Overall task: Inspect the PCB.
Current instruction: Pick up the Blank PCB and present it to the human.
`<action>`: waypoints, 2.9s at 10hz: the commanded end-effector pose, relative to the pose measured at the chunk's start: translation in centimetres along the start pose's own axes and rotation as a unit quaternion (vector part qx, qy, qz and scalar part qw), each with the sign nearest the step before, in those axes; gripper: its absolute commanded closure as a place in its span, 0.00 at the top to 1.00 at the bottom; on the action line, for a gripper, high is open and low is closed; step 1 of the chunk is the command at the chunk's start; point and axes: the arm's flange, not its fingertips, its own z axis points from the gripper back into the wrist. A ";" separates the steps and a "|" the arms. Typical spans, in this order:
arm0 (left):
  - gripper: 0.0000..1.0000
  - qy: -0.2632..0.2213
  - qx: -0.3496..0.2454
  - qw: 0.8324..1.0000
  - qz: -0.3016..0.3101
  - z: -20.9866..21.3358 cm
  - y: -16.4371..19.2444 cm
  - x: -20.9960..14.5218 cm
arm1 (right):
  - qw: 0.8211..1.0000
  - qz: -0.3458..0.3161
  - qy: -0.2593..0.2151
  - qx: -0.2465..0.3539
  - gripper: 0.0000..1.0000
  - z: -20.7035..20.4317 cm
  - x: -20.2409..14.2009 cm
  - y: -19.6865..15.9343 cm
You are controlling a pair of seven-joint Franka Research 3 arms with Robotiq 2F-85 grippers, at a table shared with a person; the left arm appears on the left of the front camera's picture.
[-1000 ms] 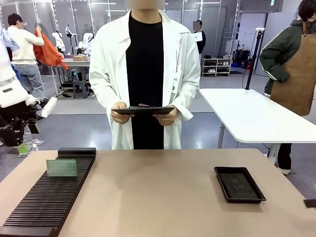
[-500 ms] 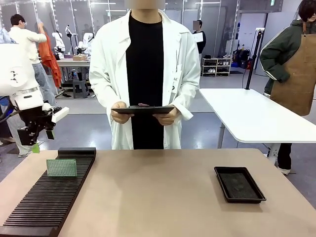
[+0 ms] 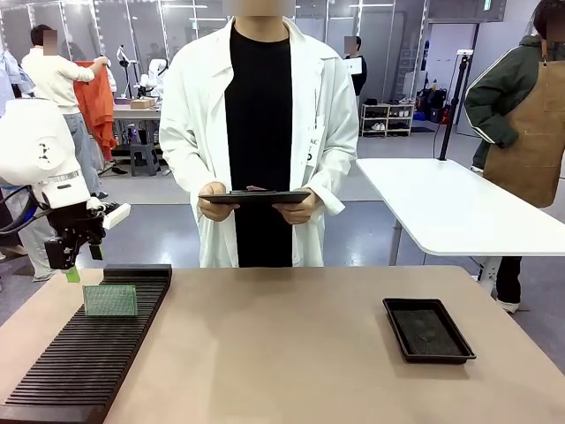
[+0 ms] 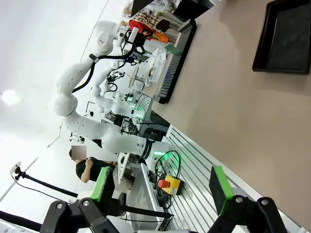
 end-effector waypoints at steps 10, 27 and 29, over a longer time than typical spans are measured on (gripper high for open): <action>1.00 0.011 -0.124 0.992 0.029 -6.6 4.2 -1.2 | 1.000 0.002 0.000 0.001 1.00 -0.2 0.2 0.0; 0.00 -0.040 -0.050 0.978 0.197 3.1 -1.7 -3.5 | 1.000 0.002 0.000 0.001 1.00 -0.2 0.2 0.0; 0.00 -0.227 -0.147 0.915 0.300 5.1 -6.4 -6.0 | 1.000 0.002 0.000 0.001 1.00 -0.2 0.2 0.0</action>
